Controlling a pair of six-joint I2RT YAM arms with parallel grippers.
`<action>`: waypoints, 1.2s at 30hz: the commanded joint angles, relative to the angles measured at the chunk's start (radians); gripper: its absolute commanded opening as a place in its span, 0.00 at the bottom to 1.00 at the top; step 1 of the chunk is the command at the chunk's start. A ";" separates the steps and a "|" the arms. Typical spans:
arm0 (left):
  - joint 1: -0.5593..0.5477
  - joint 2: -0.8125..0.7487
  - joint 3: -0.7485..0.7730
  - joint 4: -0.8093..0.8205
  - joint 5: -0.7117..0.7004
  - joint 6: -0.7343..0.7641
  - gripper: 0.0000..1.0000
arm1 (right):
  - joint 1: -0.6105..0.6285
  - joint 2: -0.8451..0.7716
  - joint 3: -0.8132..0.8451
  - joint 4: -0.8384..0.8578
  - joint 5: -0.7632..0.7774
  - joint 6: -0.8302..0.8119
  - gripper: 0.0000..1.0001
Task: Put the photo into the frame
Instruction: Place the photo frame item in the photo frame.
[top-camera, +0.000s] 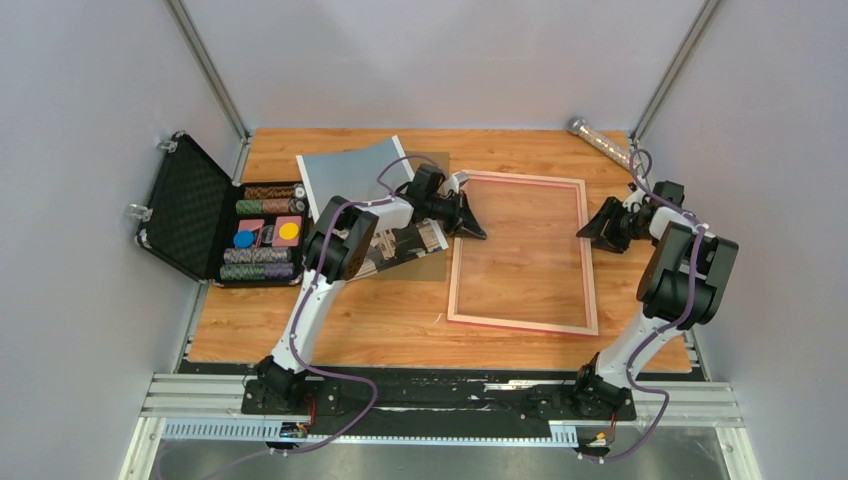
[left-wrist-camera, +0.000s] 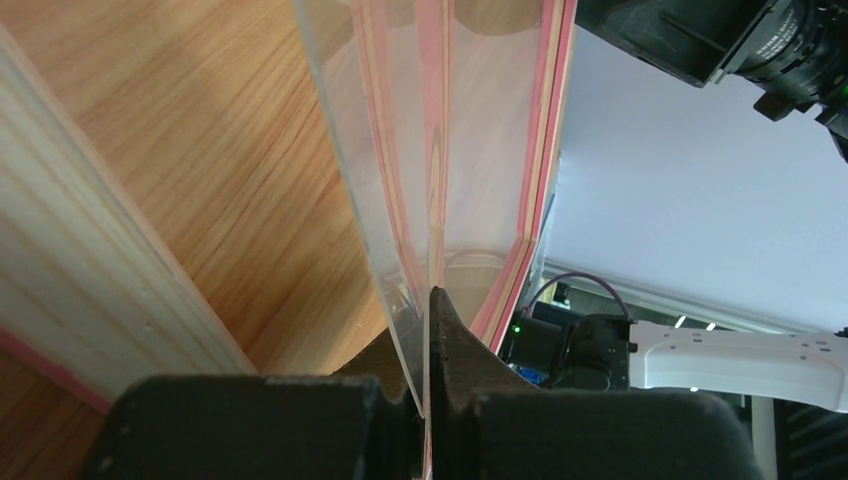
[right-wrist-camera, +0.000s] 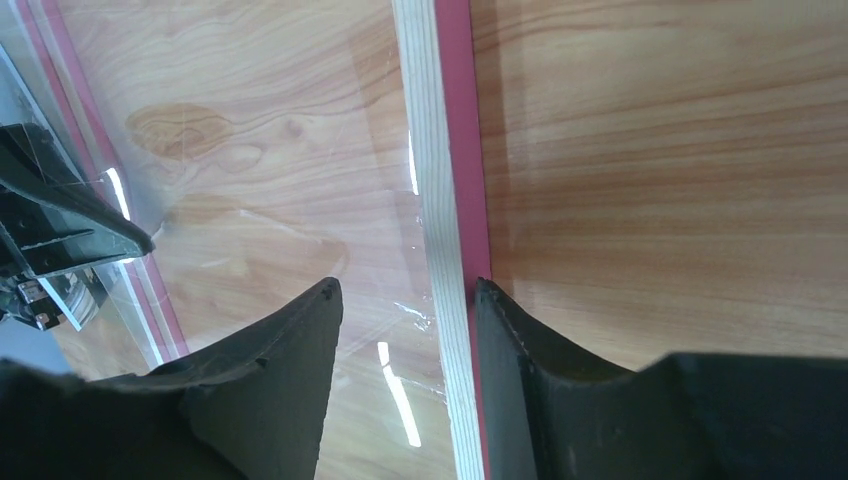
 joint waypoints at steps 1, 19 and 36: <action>-0.022 -0.005 0.029 -0.020 0.006 0.038 0.00 | 0.006 -0.063 0.048 -0.006 0.018 -0.013 0.51; -0.022 -0.003 0.027 -0.031 -0.004 0.042 0.00 | 0.205 -0.190 0.066 0.020 0.067 -0.108 0.51; -0.022 -0.002 0.017 -0.012 0.000 0.028 0.00 | 0.519 -0.033 0.170 0.027 0.243 -0.170 0.50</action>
